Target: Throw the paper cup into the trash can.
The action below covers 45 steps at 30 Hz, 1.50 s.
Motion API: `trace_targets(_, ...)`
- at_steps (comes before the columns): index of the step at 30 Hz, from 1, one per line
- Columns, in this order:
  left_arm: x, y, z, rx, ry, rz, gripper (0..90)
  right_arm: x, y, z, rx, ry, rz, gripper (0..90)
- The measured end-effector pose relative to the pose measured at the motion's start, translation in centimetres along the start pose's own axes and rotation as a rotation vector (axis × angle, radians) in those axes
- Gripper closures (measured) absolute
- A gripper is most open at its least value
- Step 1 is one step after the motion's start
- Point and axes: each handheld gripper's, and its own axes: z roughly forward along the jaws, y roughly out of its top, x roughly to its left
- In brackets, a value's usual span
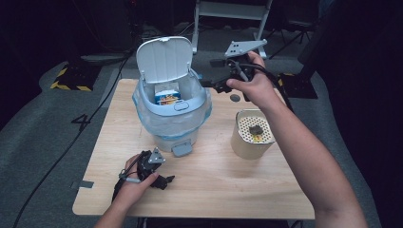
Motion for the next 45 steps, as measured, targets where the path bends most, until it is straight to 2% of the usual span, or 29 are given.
trace_targets(9,0.3,-0.4,-0.3,-0.001,0.012,-0.016,0.1,-0.8,-3.0,-5.4,0.011,-0.063,0.023,19.3)
trace_targets(15,0.4,-0.6,-0.5,-0.001,0.019,-0.025,0.1,-1.2,-5.6,-8.9,0.015,-0.119,0.070,20.0)
trace_targets(23,0.4,-0.6,-0.5,-0.001,0.020,-0.026,0.1,-1.2,-9.2,-12.7,0.037,-0.194,0.120,20.7)
trace_targets(30,0.4,-0.6,-0.5,-0.001,0.020,-0.025,0.1,-1.0,-12.4,-15.1,0.067,-0.254,0.174,21.5)
trace_targets(37,0.4,-0.6,-0.5,-0.001,0.020,-0.026,0.1,-0.3,-15.0,-16.5,0.091,-0.277,0.224,21.9)
trace_targets(40,0.4,-0.6,-0.5,-0.001,0.020,-0.026,0.1,0.2,-16.3,-17.0,0.119,-0.285,0.236,22.2)
trace_targets(45,0.4,-0.6,-0.5,-0.001,0.020,-0.026,0.1,1.2,-18.2,-17.8,0.135,-0.302,0.258,22.2)
